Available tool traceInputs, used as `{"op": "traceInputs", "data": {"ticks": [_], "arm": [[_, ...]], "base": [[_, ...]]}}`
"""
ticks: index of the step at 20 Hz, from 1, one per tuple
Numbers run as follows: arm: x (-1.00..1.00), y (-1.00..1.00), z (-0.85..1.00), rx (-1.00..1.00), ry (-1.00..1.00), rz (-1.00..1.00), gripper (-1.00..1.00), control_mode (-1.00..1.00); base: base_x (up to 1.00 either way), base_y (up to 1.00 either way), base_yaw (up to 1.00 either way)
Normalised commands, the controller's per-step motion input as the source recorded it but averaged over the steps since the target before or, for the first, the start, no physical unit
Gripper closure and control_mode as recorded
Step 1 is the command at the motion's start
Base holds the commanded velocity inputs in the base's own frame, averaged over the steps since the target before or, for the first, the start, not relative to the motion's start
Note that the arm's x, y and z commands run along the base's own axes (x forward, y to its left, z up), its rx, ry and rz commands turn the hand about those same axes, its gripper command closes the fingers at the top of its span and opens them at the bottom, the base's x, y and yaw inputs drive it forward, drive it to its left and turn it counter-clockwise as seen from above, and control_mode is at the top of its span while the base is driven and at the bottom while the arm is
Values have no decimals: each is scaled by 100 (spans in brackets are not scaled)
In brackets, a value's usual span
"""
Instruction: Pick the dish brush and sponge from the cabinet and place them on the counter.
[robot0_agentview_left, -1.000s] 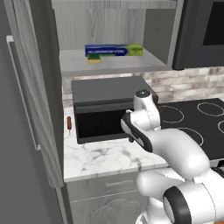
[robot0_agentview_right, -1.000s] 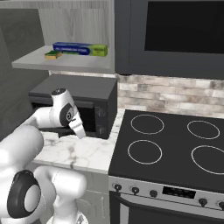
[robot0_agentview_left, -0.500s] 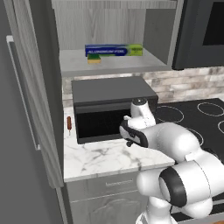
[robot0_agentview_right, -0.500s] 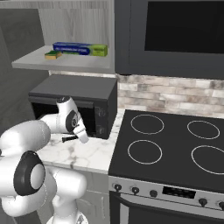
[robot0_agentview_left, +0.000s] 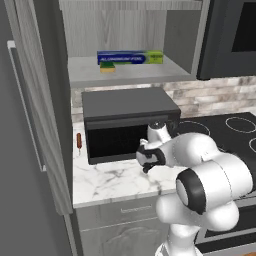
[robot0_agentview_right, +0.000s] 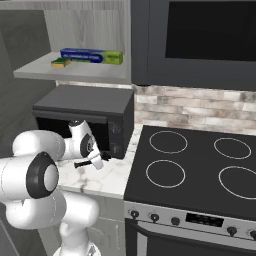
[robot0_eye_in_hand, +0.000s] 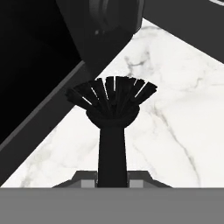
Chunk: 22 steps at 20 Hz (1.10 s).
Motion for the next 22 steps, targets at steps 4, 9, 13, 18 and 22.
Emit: {"op": "traceInputs", "data": {"ticks": [4,9,13,18,22], "arm": [[23,1,-18,0,-4,-2,-100,-100],[8,2,4,0,-10,-1,-100,-100],[0,0,29,0,-10,0,-100,-100],[0,0,43,2,-3,0,-100,-100],[-7,0,60,3,0,0,-100,-100]], "base": [[0,0,0],[0,0,0],[0,0,0],[0,0,0],[0,0,0]]}}
